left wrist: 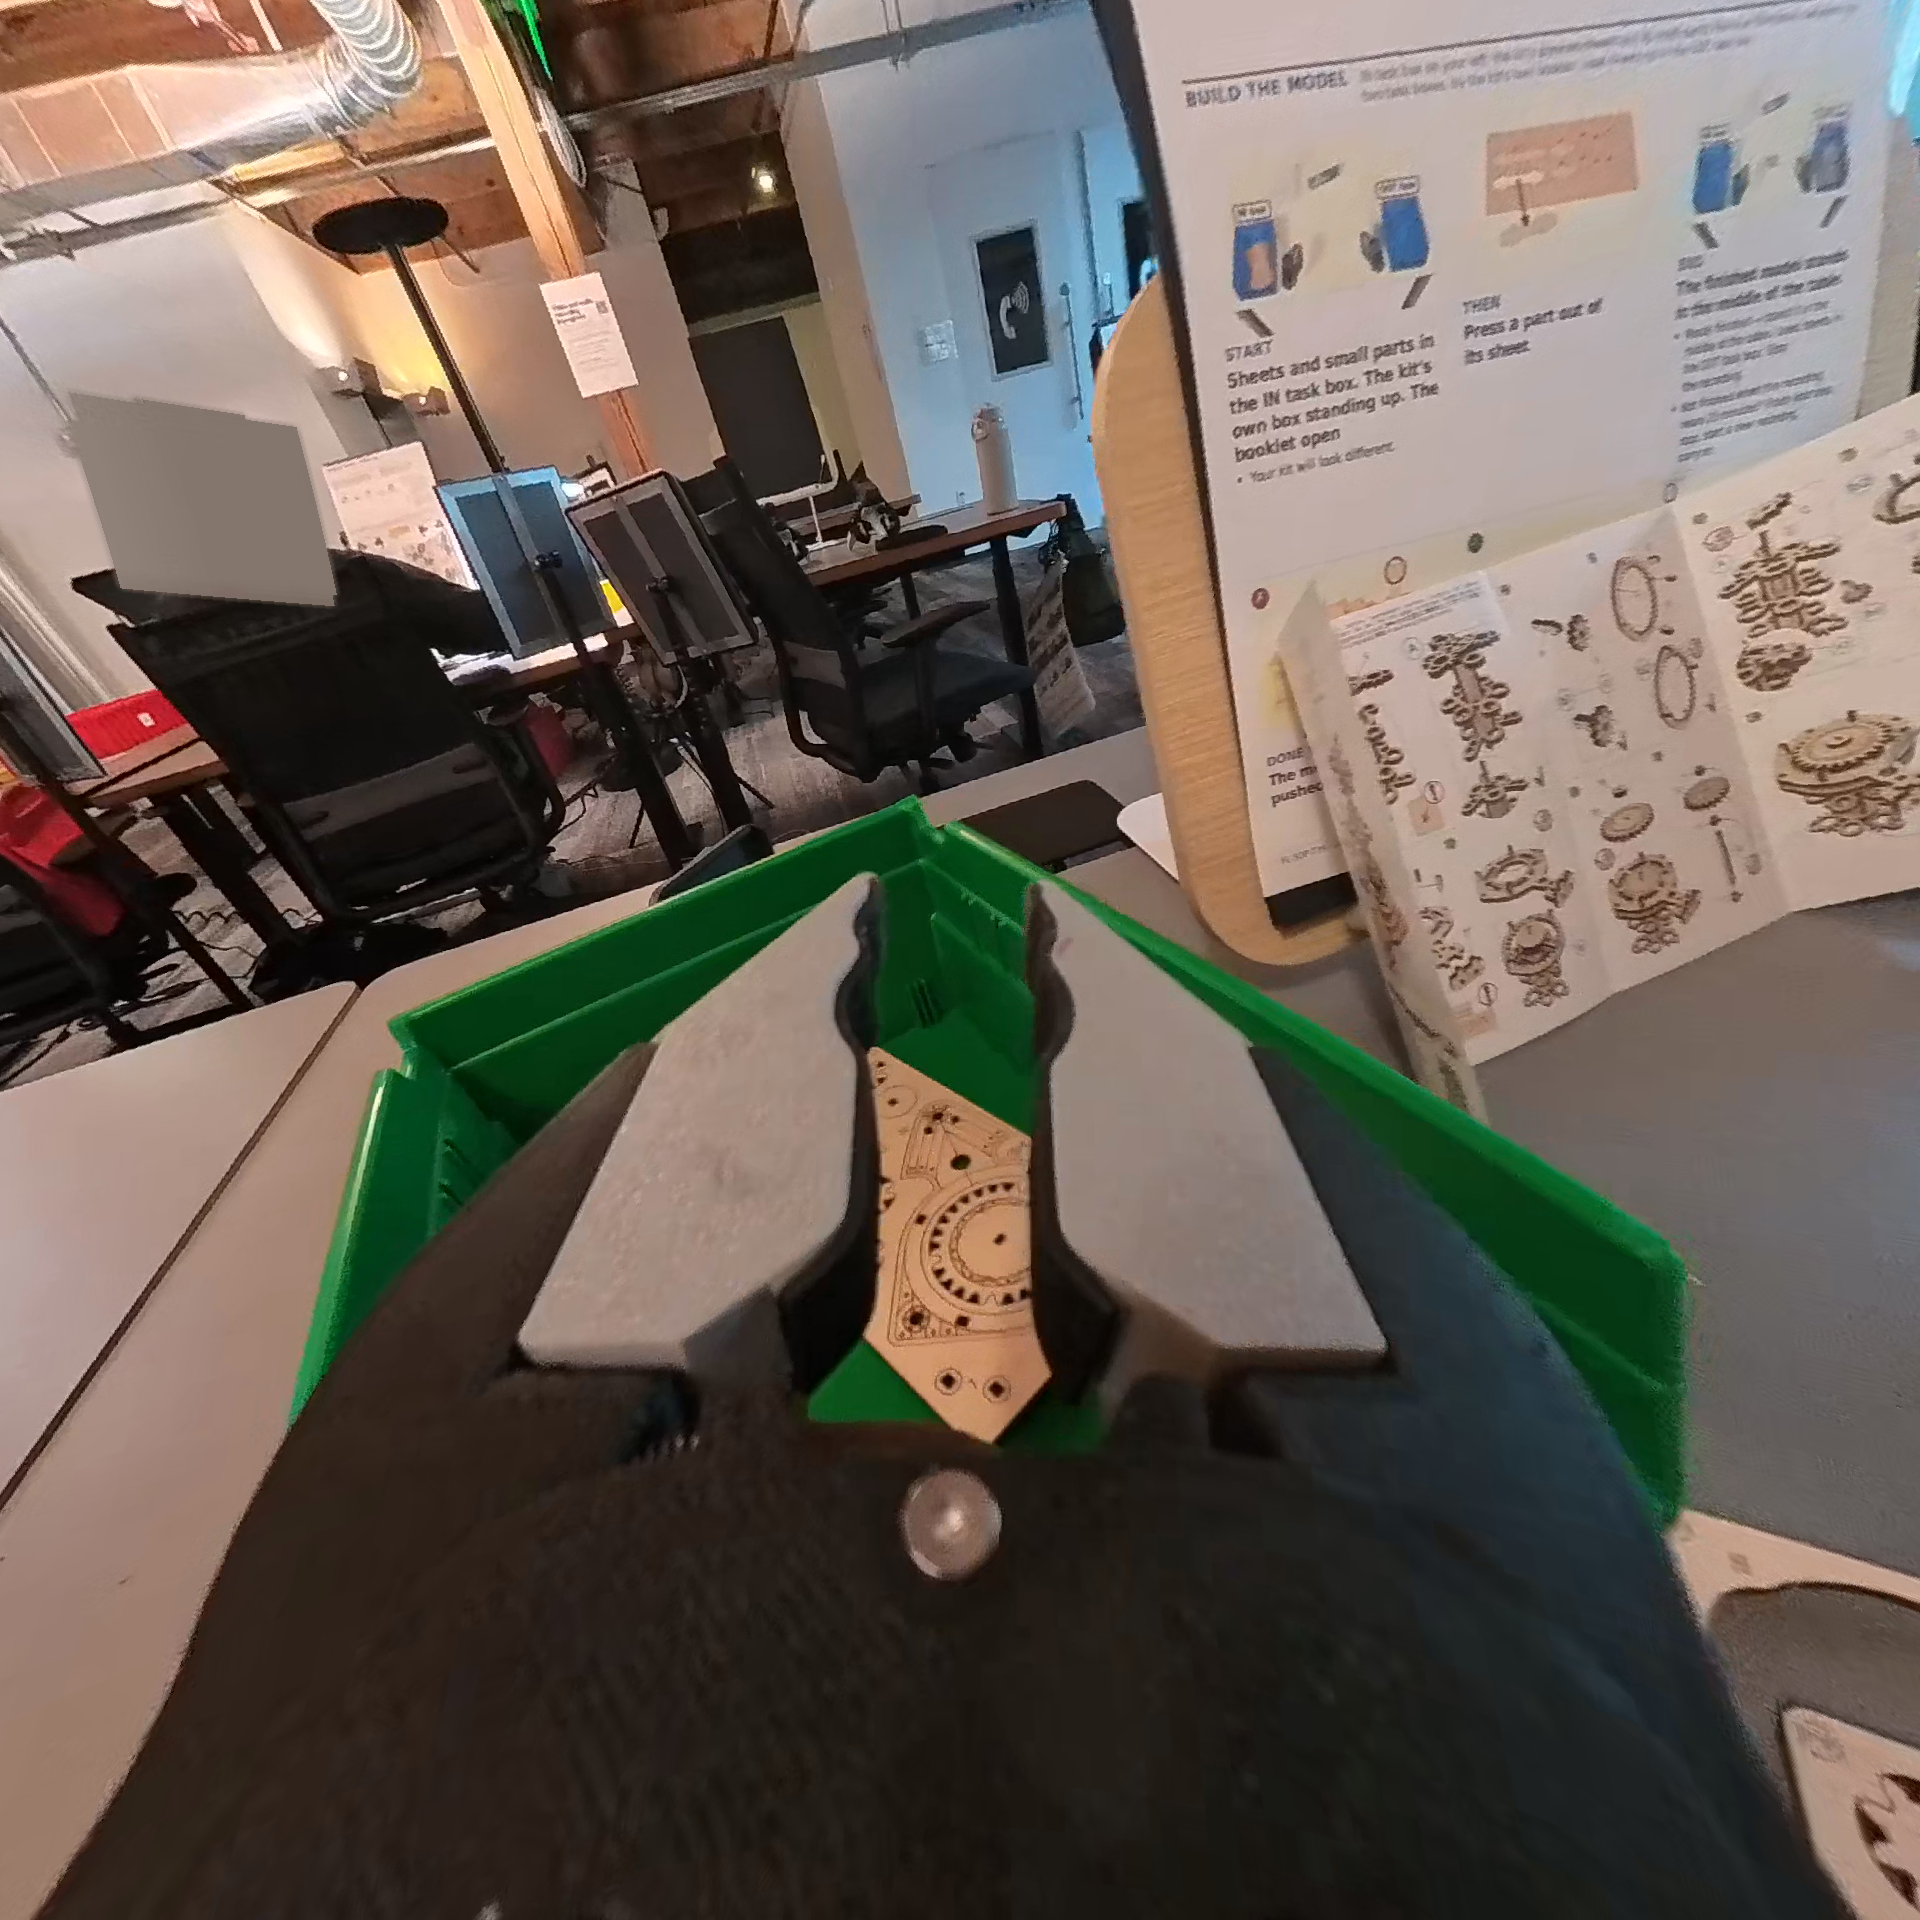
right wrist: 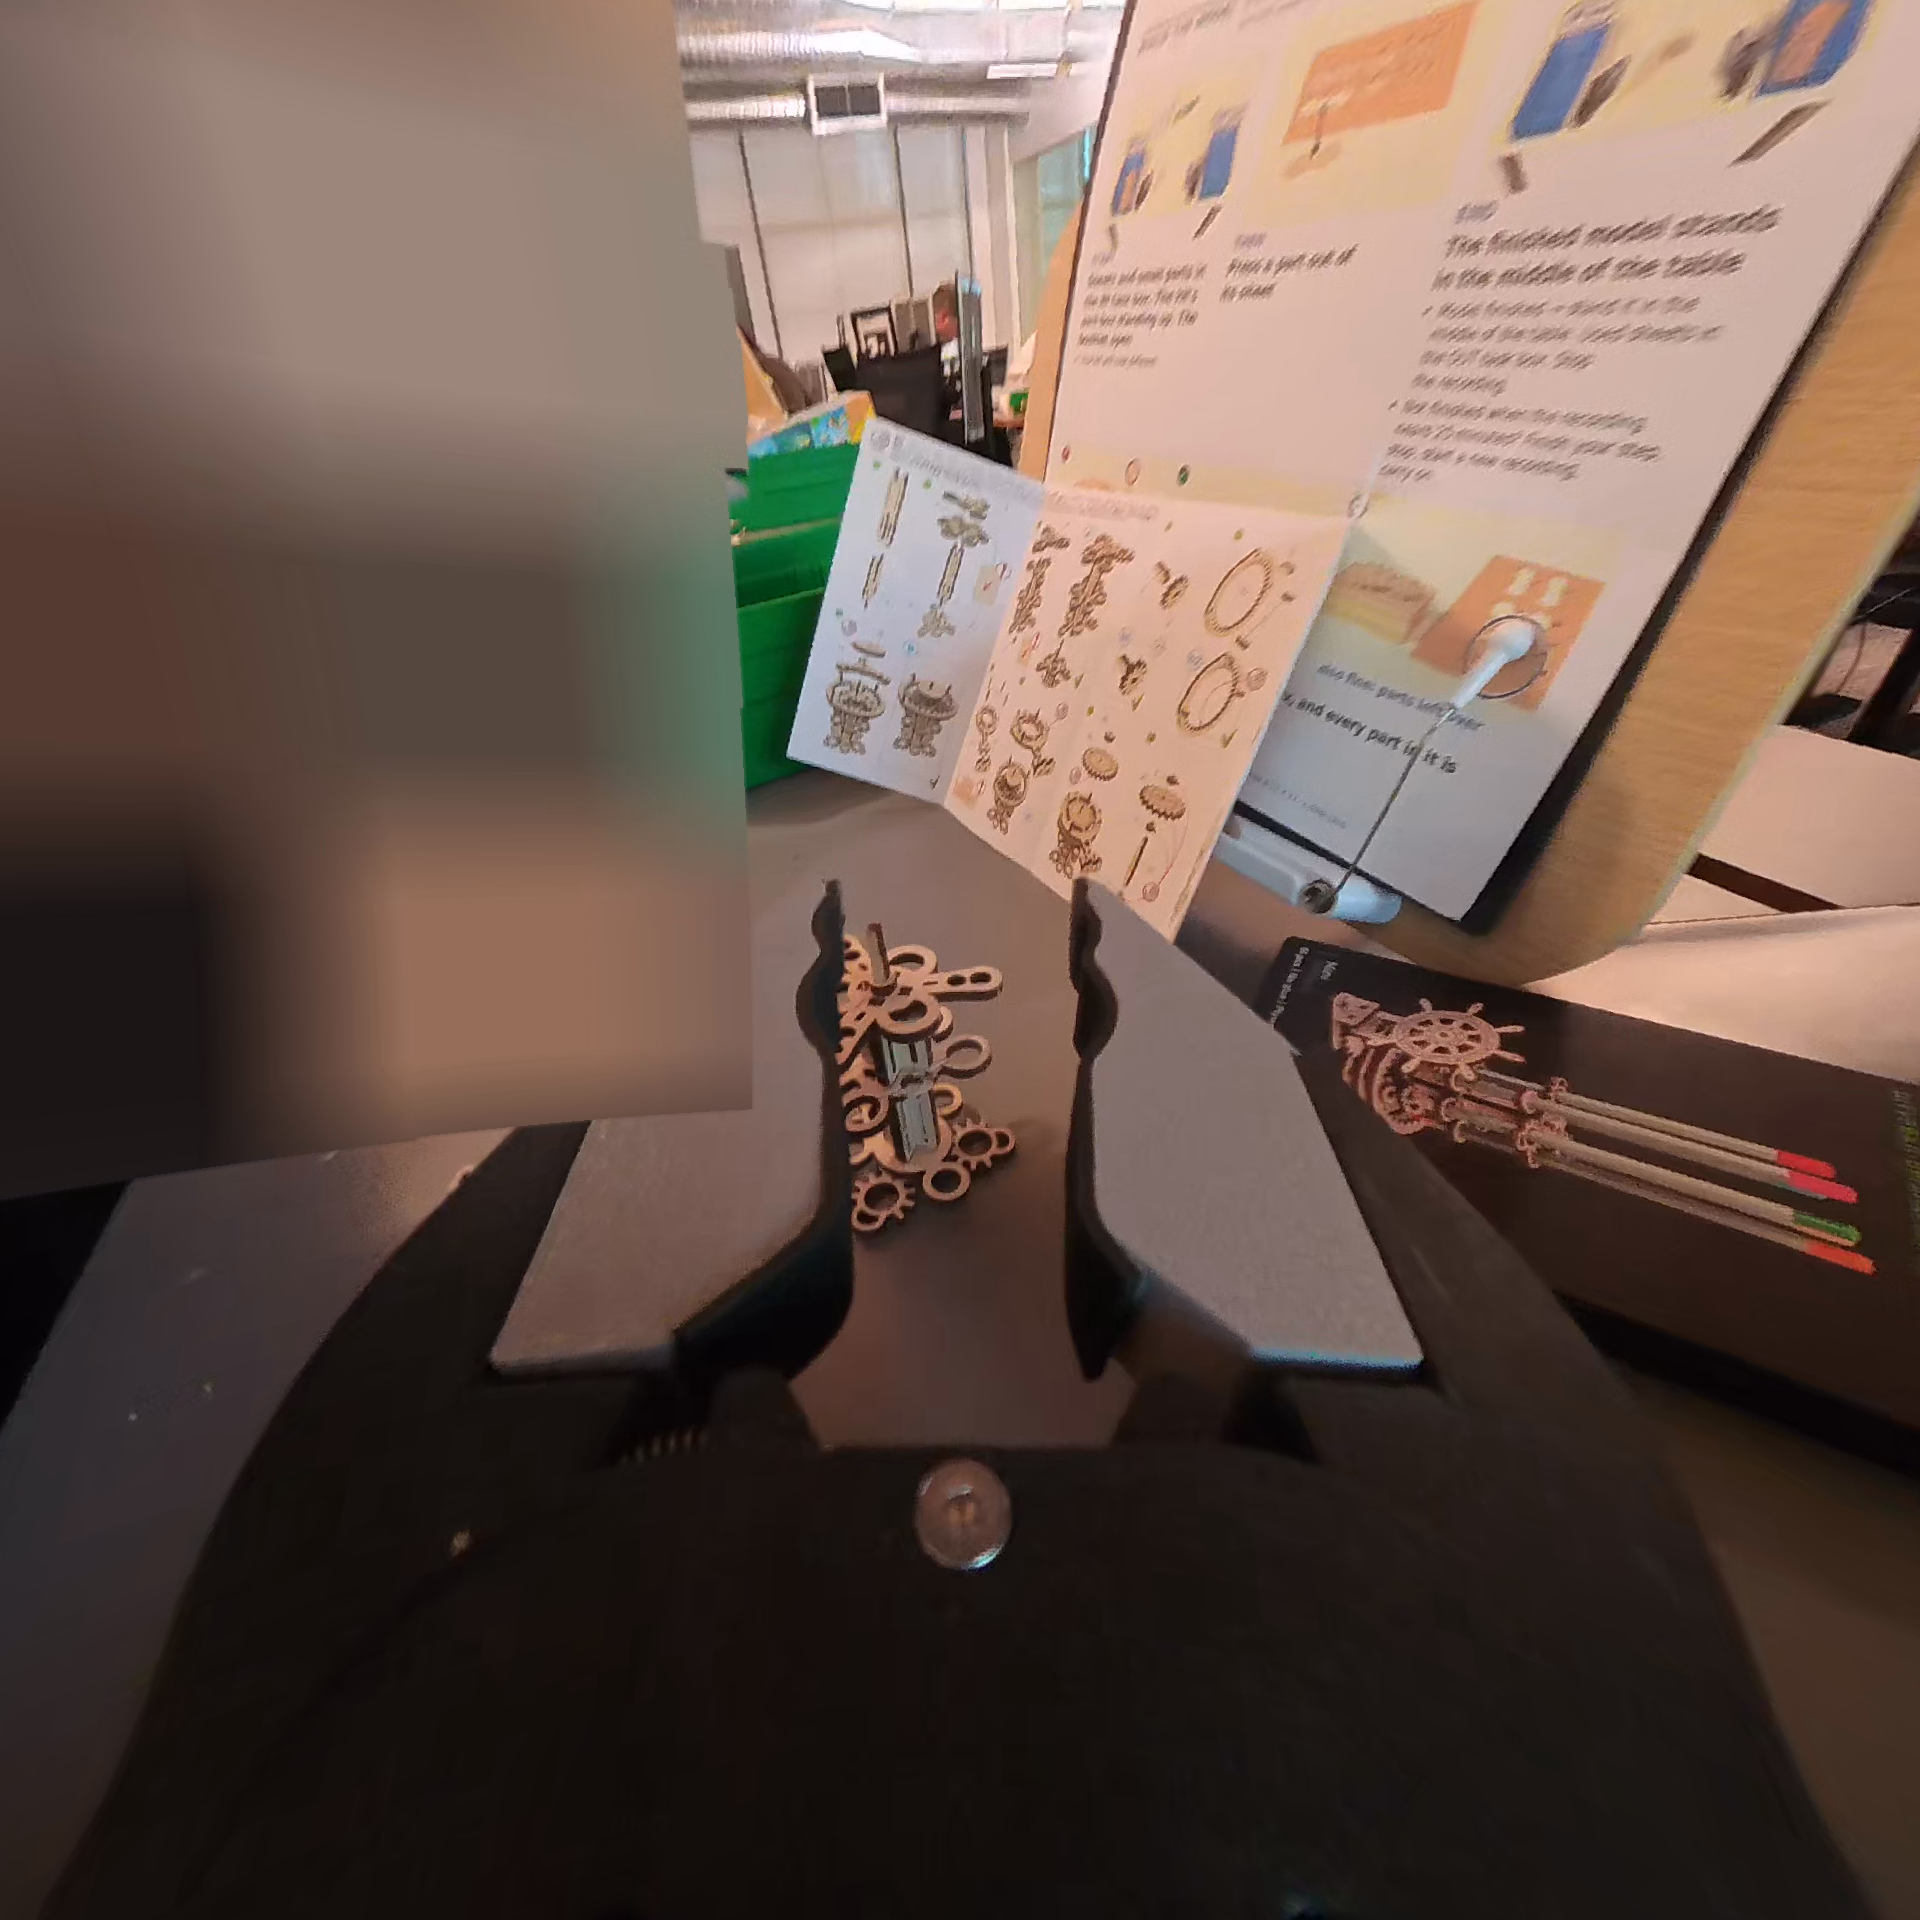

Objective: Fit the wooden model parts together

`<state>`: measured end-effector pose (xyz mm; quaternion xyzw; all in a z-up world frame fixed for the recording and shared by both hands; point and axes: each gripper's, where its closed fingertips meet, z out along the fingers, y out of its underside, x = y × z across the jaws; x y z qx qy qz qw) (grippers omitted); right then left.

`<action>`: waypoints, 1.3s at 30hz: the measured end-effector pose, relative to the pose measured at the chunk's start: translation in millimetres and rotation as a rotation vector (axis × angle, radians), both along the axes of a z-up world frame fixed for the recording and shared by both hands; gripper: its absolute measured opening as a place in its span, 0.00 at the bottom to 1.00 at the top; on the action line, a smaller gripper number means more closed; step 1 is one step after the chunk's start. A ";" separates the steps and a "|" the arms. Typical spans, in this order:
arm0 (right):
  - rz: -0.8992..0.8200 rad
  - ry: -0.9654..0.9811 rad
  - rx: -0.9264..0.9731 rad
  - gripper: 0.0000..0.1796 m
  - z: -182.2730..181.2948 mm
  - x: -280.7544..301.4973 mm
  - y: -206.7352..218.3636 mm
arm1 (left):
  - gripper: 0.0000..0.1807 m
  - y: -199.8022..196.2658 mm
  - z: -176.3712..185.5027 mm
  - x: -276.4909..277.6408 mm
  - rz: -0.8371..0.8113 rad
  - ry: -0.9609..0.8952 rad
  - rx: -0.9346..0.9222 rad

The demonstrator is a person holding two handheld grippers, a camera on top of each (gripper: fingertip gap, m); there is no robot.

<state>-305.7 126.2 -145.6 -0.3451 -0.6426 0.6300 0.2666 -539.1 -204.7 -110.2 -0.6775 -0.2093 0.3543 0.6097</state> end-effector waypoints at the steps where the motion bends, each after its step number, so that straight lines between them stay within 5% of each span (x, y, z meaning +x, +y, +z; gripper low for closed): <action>1: 0.003 -0.001 0.013 0.22 -1.1 -0.2 -1.8 | 0.13 1.1 1.6 2.1 -0.004 0.009 -0.002; 13: -0.048 -0.004 0.110 0.26 -5.6 1.0 -7.5 | 0.11 8.0 10.0 17.6 0.020 0.143 -0.039; 23: -0.050 0.093 0.100 0.26 14.9 27.2 -39.8 | 0.11 47.4 13.4 88.4 -0.221 0.257 -0.021; 31: 0.199 -0.032 0.318 0.22 -34.2 34.2 -152.7 | 0.05 100.3 -24.1 184.8 -0.531 0.556 -0.293; 39: 0.234 -0.221 0.533 0.22 -91.3 20.4 -192.0 | 0.05 107.6 -50.7 176.9 -0.502 0.570 -0.435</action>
